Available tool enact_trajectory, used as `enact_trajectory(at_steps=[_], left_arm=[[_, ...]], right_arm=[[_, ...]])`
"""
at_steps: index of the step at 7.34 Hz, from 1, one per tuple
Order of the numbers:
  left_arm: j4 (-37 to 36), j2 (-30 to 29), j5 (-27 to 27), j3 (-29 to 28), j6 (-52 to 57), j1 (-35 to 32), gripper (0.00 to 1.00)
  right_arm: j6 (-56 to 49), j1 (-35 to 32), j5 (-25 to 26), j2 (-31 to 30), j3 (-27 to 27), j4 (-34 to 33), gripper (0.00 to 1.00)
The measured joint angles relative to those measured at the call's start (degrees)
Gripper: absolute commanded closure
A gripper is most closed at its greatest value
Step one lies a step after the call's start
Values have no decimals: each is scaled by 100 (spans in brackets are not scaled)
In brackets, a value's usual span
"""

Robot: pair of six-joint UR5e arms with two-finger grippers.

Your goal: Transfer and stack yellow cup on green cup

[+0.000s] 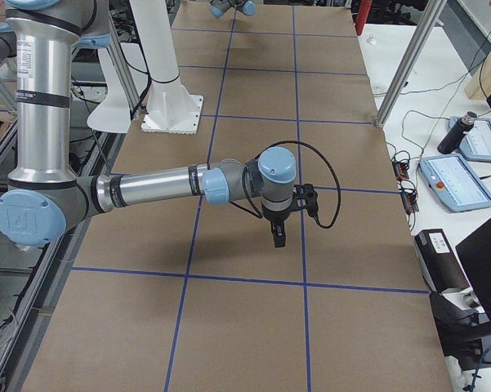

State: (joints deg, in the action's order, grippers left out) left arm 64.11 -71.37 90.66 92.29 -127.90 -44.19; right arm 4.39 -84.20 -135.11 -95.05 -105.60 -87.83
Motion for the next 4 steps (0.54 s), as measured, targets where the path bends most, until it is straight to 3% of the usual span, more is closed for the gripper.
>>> enact_trajectory(at_steps=[2,4], left_arm=[[287,-95,-892,494,890,-500,70],[1147,-311,-1612,760,1673,-634,70]], right_arm=[[8,-2,0,-22,-58,-5,0],[8,-3,4,-24,-94,24,0]])
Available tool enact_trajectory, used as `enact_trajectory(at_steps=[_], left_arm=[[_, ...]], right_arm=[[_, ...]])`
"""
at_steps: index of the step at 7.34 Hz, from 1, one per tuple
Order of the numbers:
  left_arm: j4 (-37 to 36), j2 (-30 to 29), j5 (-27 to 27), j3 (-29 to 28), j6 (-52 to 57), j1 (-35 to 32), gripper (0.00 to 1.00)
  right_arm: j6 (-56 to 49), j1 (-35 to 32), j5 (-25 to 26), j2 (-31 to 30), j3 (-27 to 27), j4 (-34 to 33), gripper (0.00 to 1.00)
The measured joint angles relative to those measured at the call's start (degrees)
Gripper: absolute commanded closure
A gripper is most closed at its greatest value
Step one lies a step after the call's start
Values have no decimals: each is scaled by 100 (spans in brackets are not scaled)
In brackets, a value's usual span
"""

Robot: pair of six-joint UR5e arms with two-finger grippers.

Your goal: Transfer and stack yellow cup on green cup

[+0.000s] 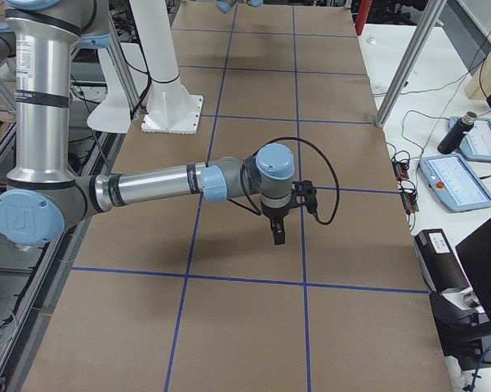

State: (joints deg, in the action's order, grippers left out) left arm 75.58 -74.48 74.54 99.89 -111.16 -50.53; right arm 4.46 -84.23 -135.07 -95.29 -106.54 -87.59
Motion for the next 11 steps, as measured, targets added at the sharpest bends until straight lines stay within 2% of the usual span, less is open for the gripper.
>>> enact_trajectory(at_steps=[2,4,6,9,11], left_arm=[[1126,-308,-536,5,763,-15,68],[2697,-438,-687,-16,1981,-13,70],[3978,-811,-689,-61,3228,-7,76],[5001,-1847,-568,-121,4558,12,76],[5159,-2800,146,-307,5160,29,81]], right_arm=[[-2,-4,8,10,-17,27,0],[9,-102,13,-32,-36,20,0],[200,-178,13,-24,-56,20,0],[698,-183,-193,36,-398,37,0],[811,-219,-401,-57,-498,-2,0]])
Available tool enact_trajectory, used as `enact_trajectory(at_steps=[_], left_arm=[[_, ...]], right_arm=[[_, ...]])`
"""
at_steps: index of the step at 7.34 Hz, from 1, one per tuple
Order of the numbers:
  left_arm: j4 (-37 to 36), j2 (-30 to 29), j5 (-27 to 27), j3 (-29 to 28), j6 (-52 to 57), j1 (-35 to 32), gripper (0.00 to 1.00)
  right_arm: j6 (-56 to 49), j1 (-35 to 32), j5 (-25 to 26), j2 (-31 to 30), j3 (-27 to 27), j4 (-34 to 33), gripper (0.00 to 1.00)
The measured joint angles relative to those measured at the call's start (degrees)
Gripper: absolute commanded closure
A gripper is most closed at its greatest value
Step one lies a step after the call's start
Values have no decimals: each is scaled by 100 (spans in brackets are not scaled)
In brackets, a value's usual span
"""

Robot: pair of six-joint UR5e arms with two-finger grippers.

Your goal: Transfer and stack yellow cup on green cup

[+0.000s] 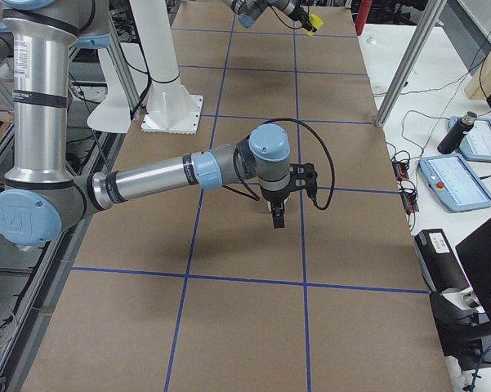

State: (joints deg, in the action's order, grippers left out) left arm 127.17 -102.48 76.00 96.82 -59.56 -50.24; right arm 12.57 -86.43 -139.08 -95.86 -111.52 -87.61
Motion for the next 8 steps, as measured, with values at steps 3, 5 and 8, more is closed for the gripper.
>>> enact_trajectory(at_steps=[3,5,8], left_arm=[[115,-838,1087,202,459,182,86],[195,-1498,1456,286,533,872,90],[1084,-1400,1978,541,947,1368,90]], right_arm=[[166,-365,-640,-69,-144,-18,0],[175,-330,-708,99,-30,-29,0],[186,165,-732,483,167,-30,0]])
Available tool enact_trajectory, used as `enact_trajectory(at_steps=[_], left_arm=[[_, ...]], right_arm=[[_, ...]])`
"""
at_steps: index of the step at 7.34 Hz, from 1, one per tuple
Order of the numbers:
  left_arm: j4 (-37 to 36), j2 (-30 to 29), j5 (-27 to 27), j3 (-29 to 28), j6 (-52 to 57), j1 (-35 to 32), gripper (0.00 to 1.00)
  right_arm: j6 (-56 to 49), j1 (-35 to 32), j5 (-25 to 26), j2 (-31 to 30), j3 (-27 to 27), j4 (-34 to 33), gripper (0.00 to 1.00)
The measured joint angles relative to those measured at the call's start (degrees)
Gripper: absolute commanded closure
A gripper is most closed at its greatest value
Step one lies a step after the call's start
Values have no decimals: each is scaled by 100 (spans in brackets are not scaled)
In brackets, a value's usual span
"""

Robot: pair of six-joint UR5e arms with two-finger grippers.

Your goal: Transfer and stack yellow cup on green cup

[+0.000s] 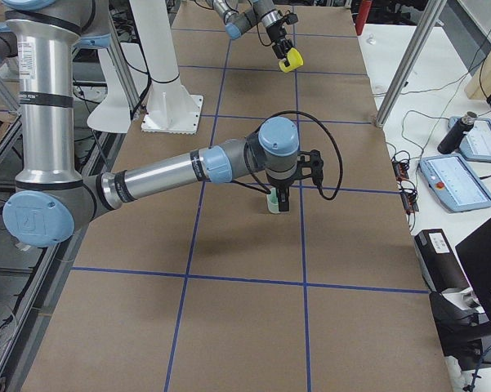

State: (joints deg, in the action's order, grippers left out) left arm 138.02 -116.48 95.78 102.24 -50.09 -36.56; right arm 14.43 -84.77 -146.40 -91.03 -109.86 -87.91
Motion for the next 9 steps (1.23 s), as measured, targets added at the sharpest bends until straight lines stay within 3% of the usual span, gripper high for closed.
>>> enact_trajectory(at_steps=[1,3,6,9], left_arm=[[590,234,117,-34,414,50,90],[1094,328,350,-227,1047,108,90],[1186,306,427,-399,1333,134,87],[1198,213,430,-434,1502,231,90]], right_arm=[[22,161,-36,173,101,1,2],[536,731,-36,781,422,46,3],[1998,1581,-5,2174,917,75,8],[2871,2256,273,2828,966,536,7]])
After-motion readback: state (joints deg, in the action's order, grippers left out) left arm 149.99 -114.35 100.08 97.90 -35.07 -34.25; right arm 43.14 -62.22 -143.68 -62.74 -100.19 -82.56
